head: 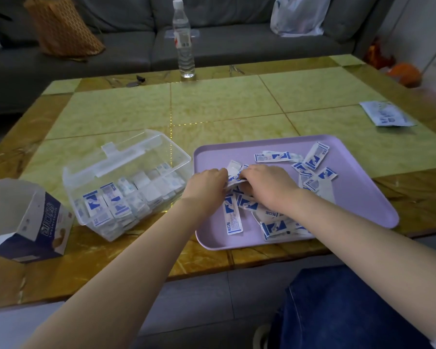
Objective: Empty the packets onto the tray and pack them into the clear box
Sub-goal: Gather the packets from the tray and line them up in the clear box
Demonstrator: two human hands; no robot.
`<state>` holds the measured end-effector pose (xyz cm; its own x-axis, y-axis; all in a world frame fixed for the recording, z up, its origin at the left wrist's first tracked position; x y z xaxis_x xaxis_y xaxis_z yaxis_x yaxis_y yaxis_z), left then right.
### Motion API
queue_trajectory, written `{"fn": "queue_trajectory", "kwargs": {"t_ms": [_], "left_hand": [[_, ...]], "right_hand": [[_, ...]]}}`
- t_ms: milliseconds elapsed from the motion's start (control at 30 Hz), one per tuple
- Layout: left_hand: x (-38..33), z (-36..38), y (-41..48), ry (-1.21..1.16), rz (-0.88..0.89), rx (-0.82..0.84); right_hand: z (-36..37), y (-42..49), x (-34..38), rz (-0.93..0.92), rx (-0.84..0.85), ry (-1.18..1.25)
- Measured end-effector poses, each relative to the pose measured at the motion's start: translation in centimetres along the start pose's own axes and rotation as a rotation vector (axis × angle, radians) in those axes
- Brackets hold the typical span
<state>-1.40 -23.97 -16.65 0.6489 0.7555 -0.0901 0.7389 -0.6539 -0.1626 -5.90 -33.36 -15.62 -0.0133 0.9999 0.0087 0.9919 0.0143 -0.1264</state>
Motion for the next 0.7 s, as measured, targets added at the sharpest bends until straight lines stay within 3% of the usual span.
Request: {"fn": "queue_trajectory", "kwargs": {"t_ms": [367,700], "left_hand": [[0.8,0.1,-1.1,-0.107,0.004,0.017],[0.8,1.1,-0.6,-0.212,-0.094,0.076]], "right_hand": [[-1.4,-1.0,-2.6,0.099,-0.028,0.227],[-2.9,-1.3,-3.8,0.206,-0.084,0.206]]}}
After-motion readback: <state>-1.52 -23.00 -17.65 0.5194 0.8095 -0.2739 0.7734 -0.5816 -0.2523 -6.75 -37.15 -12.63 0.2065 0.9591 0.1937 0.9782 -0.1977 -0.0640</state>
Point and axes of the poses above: each hand's wrist, its own y-axis towards the middle knuckle, its own z-axis out of the palm, x = y × z, the point moved 6 cm from there along y, towards the middle knuckle, and after that the axes turned 8 degrees about x, right-handed, at the moved point
